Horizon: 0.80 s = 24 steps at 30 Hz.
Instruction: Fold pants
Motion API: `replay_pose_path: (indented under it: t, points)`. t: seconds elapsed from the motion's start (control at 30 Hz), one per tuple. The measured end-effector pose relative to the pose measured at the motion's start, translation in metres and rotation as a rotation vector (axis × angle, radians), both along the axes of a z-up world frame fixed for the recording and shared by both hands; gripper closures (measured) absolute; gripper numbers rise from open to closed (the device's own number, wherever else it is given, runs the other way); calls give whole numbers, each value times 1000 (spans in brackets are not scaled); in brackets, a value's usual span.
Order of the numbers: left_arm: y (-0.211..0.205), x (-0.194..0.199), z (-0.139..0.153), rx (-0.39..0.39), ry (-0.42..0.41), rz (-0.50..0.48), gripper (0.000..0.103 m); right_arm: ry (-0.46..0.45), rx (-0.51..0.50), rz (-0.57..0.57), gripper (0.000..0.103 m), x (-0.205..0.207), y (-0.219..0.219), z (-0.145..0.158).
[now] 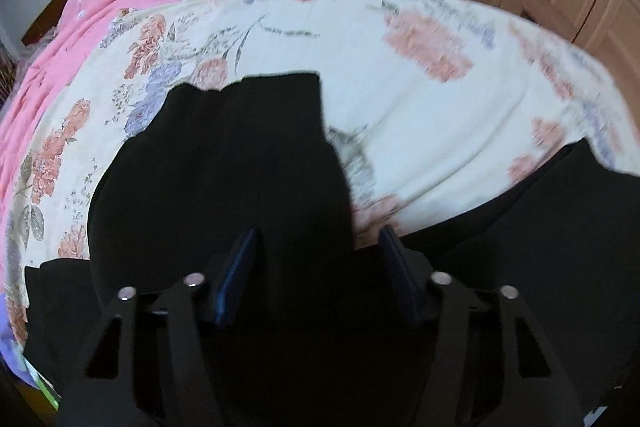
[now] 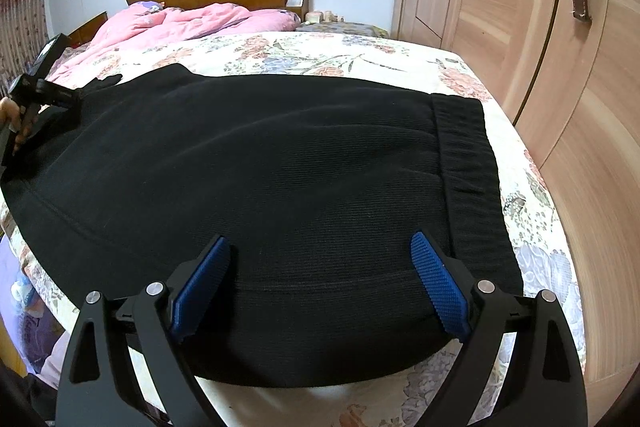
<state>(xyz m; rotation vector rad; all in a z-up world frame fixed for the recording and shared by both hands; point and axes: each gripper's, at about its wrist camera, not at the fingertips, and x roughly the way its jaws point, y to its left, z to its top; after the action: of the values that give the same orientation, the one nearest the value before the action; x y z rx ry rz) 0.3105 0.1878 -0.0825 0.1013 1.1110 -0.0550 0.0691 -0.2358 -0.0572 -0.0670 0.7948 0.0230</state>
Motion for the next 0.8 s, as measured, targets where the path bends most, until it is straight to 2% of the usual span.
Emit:
replay_pose_path:
  t: [0.03,0.07,0.1,0.13,0.17,0.23,0.27,0.33,0.4,0.47,0.5,0.57,0.63,0.67,0.7,0.77,0.8]
  points:
    - [2,-2,0,7,-13,-5,69,-1,-1,0,14,0,0,0]
    - [5,-4,2,38,-36,6,84,-3,-1,2,14,-1,0,0]
    - [9,-7,7,38,-65,9,94,-1,-1,3,14,-1,0,0]
    - [20,-16,20,-16,-120,20,94,2,0,6,14,0,-1,0]
    - [27,-22,28,-36,-157,37,94,5,2,9,14,0,-1,1]
    - [64,-57,58,-120,-297,114,94,8,9,13,14,0,-2,1]
    - [80,-70,66,-159,-337,135,94,8,10,14,14,0,-3,1]
    - [124,-113,84,-231,-434,209,94,5,5,11,14,1,-2,1]
    - [170,-162,88,-279,-502,297,95,1,5,6,13,1,-1,0]
    - [208,-197,77,-324,-499,363,95,-4,4,3,11,2,0,0]
    - [229,-213,61,-333,-466,392,94,-5,0,1,11,2,2,-1]
    - [251,-228,32,-348,-394,423,93,-1,-7,-3,10,4,3,-1]
    - [270,-236,1,-385,-333,459,75,9,-6,-7,10,7,3,0]
    - [275,-238,-8,-403,-321,460,71,17,-8,-11,10,7,4,0]
    - [279,-241,-13,-420,-330,457,63,22,-13,-12,10,8,4,1]
    - [286,-247,-14,-494,-381,440,51,29,-19,-16,10,9,5,2]
    - [289,-248,-12,-538,-407,436,41,32,-19,-22,10,9,5,2]
